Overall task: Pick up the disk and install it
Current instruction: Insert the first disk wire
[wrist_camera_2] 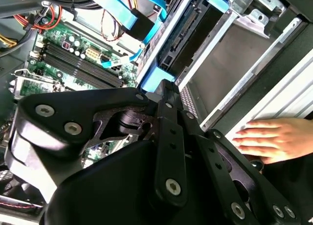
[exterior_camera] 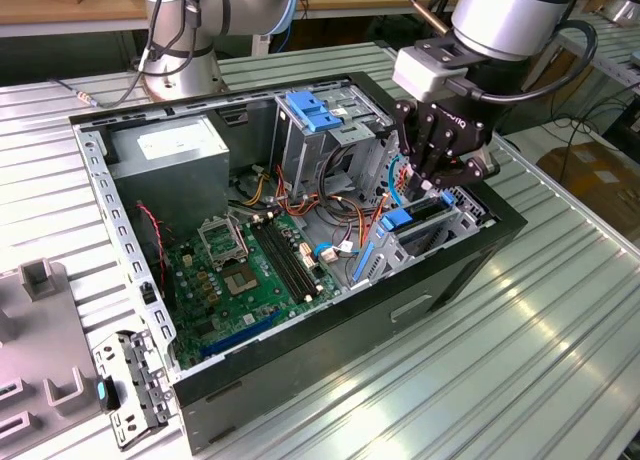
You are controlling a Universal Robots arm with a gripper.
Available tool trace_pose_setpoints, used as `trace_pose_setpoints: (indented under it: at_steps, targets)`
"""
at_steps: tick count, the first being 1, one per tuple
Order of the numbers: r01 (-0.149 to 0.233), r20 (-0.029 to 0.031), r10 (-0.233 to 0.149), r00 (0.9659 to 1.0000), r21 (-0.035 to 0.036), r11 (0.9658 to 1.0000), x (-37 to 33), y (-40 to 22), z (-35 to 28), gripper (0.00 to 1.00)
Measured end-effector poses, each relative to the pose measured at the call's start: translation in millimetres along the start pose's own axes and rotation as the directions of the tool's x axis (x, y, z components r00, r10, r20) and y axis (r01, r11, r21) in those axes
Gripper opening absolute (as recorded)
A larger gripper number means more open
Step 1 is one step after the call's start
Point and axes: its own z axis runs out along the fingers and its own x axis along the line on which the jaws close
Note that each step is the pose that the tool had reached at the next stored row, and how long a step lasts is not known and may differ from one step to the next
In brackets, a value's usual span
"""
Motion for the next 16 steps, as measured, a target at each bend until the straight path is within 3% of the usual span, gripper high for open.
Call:
trace_pose_setpoints:
  at_steps: [8,10,12,16]
  targets:
    - [0.037,0.0,-0.037,0.9993,0.0014,0.9993,0.1,-7.4,0.0,0.11]
    - [0.063,0.0,-0.063,0.998,0.0025,0.998,0.1,-7.5,-0.1,0.11]
    - [0.12,-0.0002,-0.12,0.9928,0.0046,0.9927,0.2,-7.5,-0.1,0.11]
    - [0.136,-0.0005,-0.136,0.9907,0.0052,0.9907,-0.1,-11.3,0.0,0.11]
